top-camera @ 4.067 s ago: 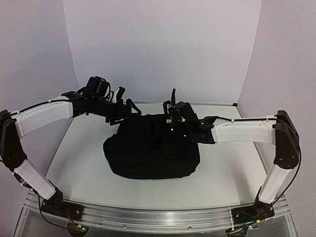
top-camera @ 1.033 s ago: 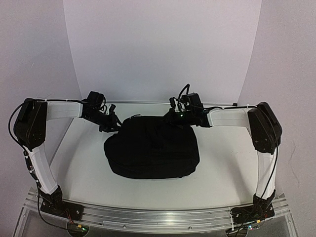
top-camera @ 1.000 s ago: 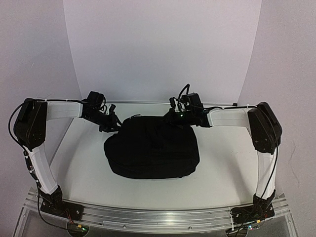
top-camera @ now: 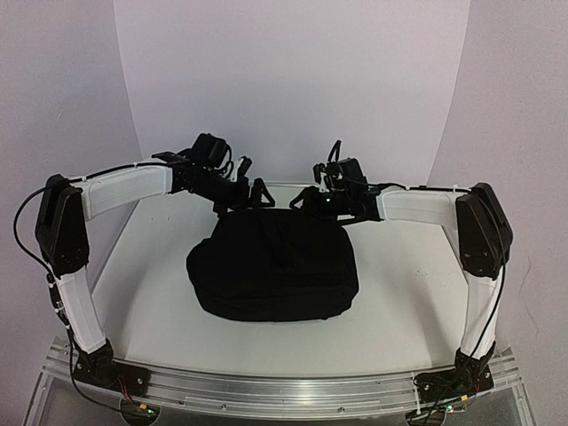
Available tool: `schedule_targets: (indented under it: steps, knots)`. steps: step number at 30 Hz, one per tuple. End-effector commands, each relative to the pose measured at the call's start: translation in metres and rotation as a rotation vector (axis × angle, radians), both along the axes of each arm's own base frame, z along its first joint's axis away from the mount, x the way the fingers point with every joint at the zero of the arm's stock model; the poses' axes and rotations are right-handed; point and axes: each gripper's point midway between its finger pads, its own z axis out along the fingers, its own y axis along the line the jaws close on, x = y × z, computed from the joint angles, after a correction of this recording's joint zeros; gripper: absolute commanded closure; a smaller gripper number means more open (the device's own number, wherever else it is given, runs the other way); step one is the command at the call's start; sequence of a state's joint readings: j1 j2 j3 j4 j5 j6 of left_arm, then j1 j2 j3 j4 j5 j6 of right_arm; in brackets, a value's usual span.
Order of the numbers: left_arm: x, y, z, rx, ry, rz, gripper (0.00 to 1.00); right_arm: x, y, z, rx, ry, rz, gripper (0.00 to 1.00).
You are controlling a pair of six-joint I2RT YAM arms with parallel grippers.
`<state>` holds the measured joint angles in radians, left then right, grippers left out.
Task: Pack the student bag
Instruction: Adjust the student bag at the center of the board.
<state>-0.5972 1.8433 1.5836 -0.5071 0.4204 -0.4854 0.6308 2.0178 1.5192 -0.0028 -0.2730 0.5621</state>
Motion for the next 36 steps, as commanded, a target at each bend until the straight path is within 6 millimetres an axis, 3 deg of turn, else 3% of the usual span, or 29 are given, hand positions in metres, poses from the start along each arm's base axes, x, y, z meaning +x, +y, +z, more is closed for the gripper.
schedule_targets:
  steps: [1,4,8,20,27,30,36]
  knots:
    - [0.001,-0.022,0.003,-0.05,0.044,-0.022,0.0,0.004,-0.008,0.011,-0.025,-0.048,-0.023,0.57]
    - [-0.001,-0.031,-0.012,-0.028,0.07,-0.041,0.0,0.002,-0.009,0.012,-0.028,-0.052,-0.015,0.56]
    - [-0.002,-0.028,-0.037,0.047,0.119,-0.027,0.04,0.0,-0.01,0.014,-0.028,-0.057,-0.013,0.55]
    - [-0.015,-0.027,-0.071,0.038,0.148,-0.068,0.73,-0.001,0.016,0.011,0.023,-0.035,0.106,0.54]
    - [-0.021,-0.025,-0.078,0.002,0.118,-0.077,0.94,0.003,0.029,-0.016,0.031,0.017,0.145,0.53]
    - [-0.023,-0.023,-0.077,-0.006,0.097,-0.072,0.99,0.003,0.031,-0.028,0.028,0.042,0.148,0.53]
    - [-0.026,-0.021,-0.082,-0.006,0.105,-0.071,1.0,0.003,0.035,-0.046,0.026,0.078,0.158,0.53]
